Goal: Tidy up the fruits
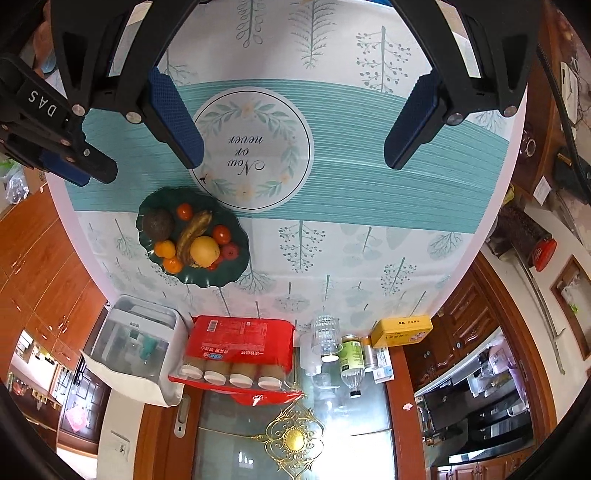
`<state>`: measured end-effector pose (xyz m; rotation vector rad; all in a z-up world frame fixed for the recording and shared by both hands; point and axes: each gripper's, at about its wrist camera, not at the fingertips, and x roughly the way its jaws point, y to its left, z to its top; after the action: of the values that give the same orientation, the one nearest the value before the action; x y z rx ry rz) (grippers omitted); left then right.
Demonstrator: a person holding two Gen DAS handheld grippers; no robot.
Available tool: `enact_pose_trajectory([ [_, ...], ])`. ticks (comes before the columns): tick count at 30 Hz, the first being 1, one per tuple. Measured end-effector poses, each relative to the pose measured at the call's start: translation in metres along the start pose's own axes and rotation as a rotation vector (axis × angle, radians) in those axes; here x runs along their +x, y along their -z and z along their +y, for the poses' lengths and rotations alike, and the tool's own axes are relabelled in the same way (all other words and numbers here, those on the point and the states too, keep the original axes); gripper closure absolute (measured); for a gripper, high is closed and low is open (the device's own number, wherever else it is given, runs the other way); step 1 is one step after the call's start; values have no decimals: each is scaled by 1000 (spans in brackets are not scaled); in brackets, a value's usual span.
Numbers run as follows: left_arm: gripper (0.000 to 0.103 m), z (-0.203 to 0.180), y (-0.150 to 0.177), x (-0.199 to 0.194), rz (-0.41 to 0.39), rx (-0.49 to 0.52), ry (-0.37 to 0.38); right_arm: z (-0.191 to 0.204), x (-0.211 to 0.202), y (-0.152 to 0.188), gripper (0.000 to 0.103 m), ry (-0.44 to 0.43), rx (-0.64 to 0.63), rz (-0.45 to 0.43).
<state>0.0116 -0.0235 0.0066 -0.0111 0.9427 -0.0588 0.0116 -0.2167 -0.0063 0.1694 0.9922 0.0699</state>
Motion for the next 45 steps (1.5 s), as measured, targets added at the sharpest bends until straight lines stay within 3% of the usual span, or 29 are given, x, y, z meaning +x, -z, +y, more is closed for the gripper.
enact_pose_trajectory([
  [17, 5, -4, 16, -6, 2, 59, 21, 20, -12, 22, 57, 13, -15, -16],
  [45, 5, 1, 17, -8, 10, 27, -13, 32, -15, 22, 57, -5, -74, -26],
])
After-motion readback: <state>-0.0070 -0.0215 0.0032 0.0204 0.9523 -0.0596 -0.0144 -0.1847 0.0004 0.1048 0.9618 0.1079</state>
